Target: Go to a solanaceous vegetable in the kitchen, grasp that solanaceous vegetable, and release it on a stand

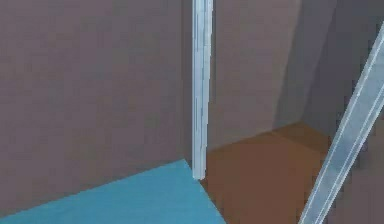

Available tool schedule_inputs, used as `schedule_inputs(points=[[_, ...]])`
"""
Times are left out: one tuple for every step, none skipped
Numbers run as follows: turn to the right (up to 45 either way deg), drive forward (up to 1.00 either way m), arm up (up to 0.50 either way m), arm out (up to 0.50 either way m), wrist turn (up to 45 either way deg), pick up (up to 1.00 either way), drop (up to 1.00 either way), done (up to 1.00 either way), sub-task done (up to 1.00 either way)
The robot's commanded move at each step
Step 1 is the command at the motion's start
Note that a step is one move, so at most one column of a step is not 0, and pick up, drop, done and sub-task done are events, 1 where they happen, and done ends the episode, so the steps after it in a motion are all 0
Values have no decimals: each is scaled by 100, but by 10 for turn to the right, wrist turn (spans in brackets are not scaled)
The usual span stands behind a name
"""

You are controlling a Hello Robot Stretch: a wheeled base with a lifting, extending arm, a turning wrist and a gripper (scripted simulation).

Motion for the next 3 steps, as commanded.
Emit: schedule_inputs(points=[[0,90,0,0,0,0,0,0,0],[450,0,0,0,0,0,0,0,0],[180,0,0,0,0,0,0,0,0]])
